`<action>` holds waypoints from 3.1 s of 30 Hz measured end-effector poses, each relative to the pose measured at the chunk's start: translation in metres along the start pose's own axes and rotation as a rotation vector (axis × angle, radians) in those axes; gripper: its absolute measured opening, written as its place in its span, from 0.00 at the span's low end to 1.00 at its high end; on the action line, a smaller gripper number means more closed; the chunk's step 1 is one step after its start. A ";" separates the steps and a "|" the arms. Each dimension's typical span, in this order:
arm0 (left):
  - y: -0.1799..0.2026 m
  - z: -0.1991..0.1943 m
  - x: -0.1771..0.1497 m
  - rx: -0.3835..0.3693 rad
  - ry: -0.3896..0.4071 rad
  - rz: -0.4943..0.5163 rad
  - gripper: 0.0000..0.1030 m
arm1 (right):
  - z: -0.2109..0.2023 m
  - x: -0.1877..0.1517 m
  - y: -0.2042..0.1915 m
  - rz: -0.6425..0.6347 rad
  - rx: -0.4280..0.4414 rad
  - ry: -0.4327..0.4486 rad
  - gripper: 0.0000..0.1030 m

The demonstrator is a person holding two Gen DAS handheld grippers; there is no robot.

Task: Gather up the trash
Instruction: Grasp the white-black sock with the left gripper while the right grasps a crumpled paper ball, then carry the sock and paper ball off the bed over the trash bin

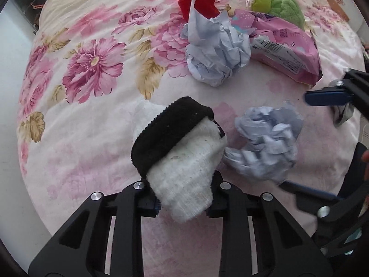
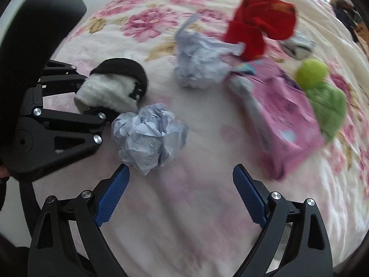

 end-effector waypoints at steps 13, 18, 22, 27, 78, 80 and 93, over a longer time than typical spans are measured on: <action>-0.040 0.003 0.002 -0.111 -0.007 -0.041 0.25 | 0.023 0.033 -0.022 -0.074 0.056 0.011 0.45; -0.024 -0.008 0.000 -0.063 0.008 -0.033 0.25 | 0.002 0.008 -0.014 -0.021 0.034 0.005 0.45; -0.008 -0.022 -0.008 -0.036 0.016 -0.025 0.25 | -0.010 -0.014 0.000 0.039 0.038 -0.012 0.46; 0.022 -0.037 -0.010 -0.008 0.016 0.018 0.25 | -0.027 -0.048 0.012 0.079 0.030 -0.005 0.46; 0.354 -0.090 -0.002 -0.001 -0.008 0.457 0.28 | -0.140 -0.319 0.181 0.571 -0.083 0.148 0.47; 0.367 -0.089 0.000 -0.003 -0.010 0.478 0.28 | -0.142 -0.333 0.189 0.604 -0.088 0.154 0.47; 0.464 -0.076 -0.004 -0.013 -0.034 0.655 0.28 | -0.159 -0.427 0.233 0.817 -0.121 0.194 0.47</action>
Point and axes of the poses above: each gripper's, at about its wrist camera, not at the fingertips, and z roughly the way its jaws point, y to its right, x to its top, the point moved 3 cm from there along z, roughly the way its jaws point, and after that the axes turned 6 degrees about -y, right-handed, at the moved point
